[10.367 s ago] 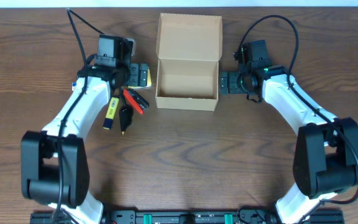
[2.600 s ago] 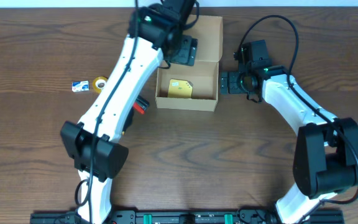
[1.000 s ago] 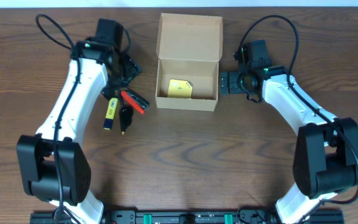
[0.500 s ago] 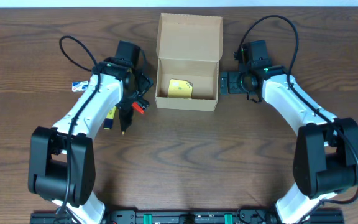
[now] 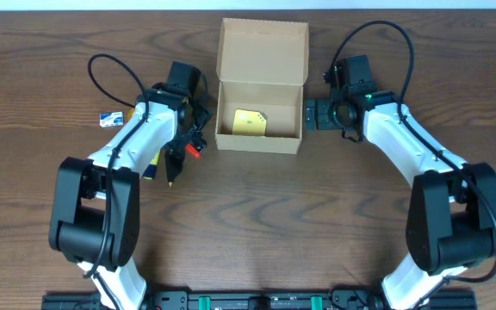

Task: Pack container
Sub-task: 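Lower the left gripper onto the red stapler and grip it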

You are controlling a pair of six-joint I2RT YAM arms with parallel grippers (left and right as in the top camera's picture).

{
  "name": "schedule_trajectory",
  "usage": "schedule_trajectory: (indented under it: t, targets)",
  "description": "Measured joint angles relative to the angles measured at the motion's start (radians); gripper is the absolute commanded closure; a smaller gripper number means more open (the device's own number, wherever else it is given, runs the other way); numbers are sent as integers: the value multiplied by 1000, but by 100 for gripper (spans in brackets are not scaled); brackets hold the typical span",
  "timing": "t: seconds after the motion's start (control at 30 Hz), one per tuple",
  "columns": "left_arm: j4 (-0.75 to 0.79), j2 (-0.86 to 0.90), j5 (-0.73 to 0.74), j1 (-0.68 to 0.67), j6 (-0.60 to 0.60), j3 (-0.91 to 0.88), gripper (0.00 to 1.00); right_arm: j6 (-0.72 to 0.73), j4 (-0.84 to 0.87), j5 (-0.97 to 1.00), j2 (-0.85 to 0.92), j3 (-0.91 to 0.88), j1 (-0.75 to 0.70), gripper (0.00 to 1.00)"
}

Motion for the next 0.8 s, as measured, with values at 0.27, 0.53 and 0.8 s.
schedule_trajectory:
  t: [0.27,0.53,0.8]
  targets:
    - [18,37,4,0,-3,0,17,0,0,0,0,0,0,1]
    - [23,48,16,0,-3,0,22,0,0,0,0,0,0,1]
    - [23,48,15,0,-4,0,21,0,0,0,0,0,0,1]
